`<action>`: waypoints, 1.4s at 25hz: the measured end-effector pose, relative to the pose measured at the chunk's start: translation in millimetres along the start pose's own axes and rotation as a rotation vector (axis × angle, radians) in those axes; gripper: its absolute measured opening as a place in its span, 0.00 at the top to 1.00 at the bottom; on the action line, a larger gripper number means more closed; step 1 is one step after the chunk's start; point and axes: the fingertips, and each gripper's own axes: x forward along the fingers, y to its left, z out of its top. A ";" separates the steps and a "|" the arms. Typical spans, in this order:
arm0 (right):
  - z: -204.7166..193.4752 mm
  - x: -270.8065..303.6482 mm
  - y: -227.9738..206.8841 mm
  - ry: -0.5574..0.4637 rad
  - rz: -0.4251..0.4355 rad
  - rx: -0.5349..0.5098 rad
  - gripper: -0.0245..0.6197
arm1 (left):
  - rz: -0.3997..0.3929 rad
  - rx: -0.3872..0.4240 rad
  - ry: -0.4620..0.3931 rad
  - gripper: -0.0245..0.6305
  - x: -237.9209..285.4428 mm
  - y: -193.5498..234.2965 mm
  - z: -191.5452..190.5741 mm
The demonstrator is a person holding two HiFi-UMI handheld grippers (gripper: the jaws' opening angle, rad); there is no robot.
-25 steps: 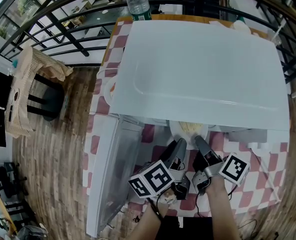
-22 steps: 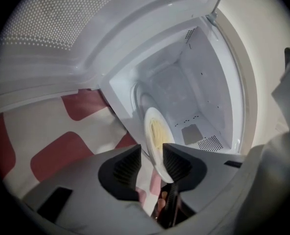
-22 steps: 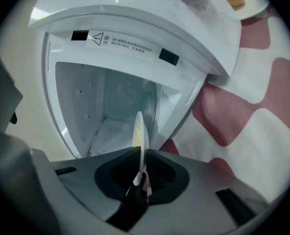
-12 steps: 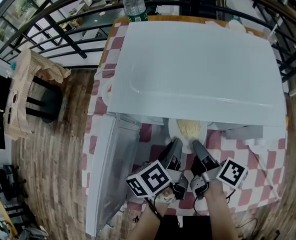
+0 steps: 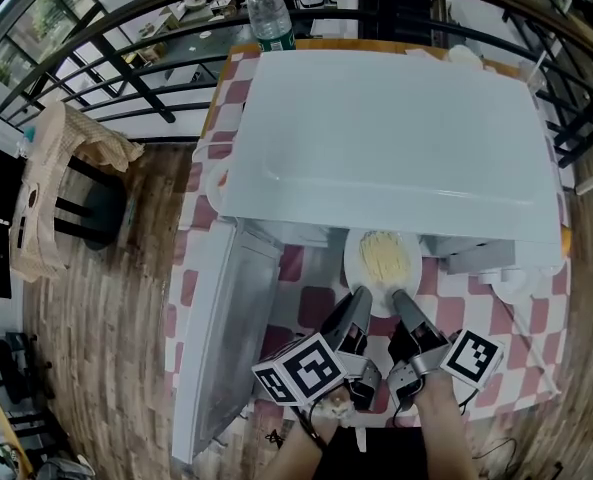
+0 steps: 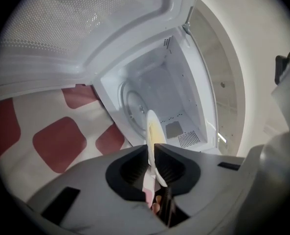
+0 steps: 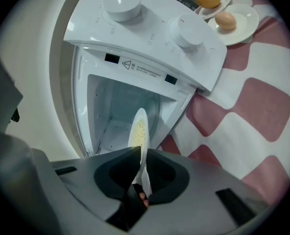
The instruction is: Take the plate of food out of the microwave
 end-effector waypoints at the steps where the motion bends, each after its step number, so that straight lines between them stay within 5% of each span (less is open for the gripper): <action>1: -1.3 -2.1 0.6 0.001 -0.001 -0.003 0.89 | 0.000 0.003 0.000 0.89 -2.2 -0.9 -1.3; 35: -24.4 -67.2 31.1 0.013 -0.033 0.026 0.90 | -0.041 0.001 -0.059 0.89 -61.1 -45.7 -24.9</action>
